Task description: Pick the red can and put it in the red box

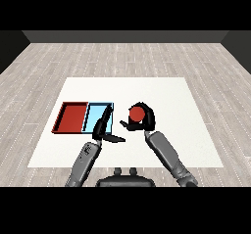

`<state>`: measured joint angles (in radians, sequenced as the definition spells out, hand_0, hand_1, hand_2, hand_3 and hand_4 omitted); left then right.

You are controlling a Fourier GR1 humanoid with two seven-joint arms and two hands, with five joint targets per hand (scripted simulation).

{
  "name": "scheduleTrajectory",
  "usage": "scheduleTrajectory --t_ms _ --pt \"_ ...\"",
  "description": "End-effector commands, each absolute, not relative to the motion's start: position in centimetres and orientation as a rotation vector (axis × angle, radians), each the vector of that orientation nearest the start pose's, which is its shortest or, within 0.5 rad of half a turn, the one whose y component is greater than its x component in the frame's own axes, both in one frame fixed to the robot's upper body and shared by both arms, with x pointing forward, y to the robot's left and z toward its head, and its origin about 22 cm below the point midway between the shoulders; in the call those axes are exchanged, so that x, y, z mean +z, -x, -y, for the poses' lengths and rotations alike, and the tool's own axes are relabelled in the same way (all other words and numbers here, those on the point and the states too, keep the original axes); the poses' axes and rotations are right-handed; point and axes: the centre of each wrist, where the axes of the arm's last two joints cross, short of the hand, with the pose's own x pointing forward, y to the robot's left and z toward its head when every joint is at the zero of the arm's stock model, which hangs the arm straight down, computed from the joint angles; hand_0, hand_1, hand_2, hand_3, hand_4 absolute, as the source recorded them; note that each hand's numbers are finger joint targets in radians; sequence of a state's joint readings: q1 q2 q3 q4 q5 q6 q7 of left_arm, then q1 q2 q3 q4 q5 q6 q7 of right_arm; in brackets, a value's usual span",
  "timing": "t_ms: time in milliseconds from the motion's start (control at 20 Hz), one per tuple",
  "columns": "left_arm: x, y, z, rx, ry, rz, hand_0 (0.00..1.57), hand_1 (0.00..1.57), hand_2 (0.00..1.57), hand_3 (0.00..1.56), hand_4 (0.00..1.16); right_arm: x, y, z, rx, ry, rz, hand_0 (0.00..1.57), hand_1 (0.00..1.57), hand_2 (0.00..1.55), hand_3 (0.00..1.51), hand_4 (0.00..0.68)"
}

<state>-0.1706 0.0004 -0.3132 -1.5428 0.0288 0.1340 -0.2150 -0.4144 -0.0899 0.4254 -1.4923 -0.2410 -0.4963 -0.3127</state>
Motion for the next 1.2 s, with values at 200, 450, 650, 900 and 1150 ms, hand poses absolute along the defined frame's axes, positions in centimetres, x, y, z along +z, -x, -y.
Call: scheduleTrajectory --t_ms 200,450,650,900,1150 --pt "1.9 -27.2 -10.8 -0.190 0.244 1.827 0.00 0.00 0.00 0.00 0.00 7.8 -28.0 10.5 0.032 -0.162 2.111 1.46 1.46 1.44 1.39 0.656" --pt "0.8 -27.0 -12.4 -0.168 0.246 1.810 0.00 0.00 0.00 0.00 0.00 6.3 -28.4 9.5 0.016 -0.200 2.096 1.46 1.46 1.44 1.39 0.653" --pt "-1.2 -26.2 -10.3 -0.181 0.257 1.794 0.00 0.00 0.00 0.00 0.00 7.3 -27.9 9.4 0.012 -0.214 2.101 1.46 1.46 1.43 1.39 0.663" --pt "-0.5 -26.2 -8.8 -0.178 0.286 1.784 0.00 0.00 0.00 0.00 0.00 7.7 -26.9 8.8 0.000 -0.246 2.113 1.46 1.46 1.44 1.39 0.671" --pt "-0.8 -27.1 -7.6 -0.189 0.333 1.778 0.00 0.00 0.00 0.00 0.00 7.6 -27.8 7.0 -0.028 -0.314 2.089 1.47 1.47 1.43 1.40 0.644"
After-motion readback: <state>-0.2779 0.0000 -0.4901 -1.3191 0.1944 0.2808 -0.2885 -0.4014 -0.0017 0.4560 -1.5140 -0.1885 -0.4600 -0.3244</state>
